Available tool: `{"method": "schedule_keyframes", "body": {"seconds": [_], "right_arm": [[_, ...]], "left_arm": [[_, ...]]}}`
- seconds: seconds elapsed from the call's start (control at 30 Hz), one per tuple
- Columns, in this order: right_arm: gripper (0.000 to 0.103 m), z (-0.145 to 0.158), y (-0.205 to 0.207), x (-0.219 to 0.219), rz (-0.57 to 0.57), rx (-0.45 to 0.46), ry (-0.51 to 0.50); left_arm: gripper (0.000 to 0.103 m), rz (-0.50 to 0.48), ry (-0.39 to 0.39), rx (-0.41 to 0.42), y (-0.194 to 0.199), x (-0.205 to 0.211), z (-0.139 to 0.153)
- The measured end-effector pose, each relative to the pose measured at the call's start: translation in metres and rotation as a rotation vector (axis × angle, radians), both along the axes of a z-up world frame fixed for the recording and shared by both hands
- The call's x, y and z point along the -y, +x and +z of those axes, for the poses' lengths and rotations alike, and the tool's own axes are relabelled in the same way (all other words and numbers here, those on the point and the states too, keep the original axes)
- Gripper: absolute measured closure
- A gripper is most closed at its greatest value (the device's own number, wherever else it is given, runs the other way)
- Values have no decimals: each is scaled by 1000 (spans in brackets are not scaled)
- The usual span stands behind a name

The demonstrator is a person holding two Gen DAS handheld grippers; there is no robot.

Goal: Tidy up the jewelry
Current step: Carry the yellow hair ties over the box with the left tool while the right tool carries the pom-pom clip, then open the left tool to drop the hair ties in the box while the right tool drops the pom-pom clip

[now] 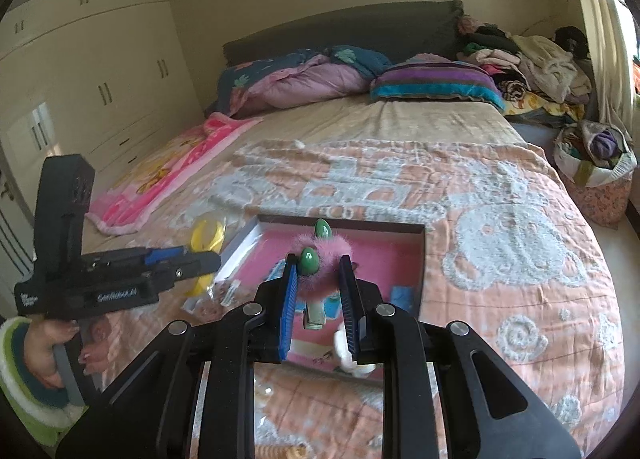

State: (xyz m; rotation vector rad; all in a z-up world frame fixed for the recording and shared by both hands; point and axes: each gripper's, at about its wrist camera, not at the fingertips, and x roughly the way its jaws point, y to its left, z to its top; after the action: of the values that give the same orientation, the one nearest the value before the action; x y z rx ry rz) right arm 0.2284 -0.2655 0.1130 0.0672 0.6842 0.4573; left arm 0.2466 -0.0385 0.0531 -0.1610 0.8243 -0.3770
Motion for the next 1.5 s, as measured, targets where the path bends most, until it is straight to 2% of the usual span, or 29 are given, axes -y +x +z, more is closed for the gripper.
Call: {"method": "schedule_keyframes", "body": {"seconds": [0.2, 0.7, 1.1, 1.23, 1.4, 1.47, 1.5], "right_arm": [[83, -10, 17, 13, -31, -25, 2], [83, -68, 46, 23, -48, -169, 18], [81, -95, 56, 16, -46, -232, -16], [64, -93, 54, 16, -58, -219, -15], [52, -82, 47, 27, -89, -194, 9], [39, -76, 43, 33, -104, -182, 19], [36, -73, 40, 36, -114, -174, 25]], "left_arm": [[74, -43, 5, -29, 9, 23, -14], [74, -106, 54, -142, 20, 53, -74], [73, -119, 74, -175, 21, 56, -92], [73, -117, 76, -178, 23, 56, -93], [72, -112, 84, -180, 23, 55, -93], [67, -106, 85, -178, 22, 54, -90], [61, -103, 85, -174, 21, 54, -88]]}}
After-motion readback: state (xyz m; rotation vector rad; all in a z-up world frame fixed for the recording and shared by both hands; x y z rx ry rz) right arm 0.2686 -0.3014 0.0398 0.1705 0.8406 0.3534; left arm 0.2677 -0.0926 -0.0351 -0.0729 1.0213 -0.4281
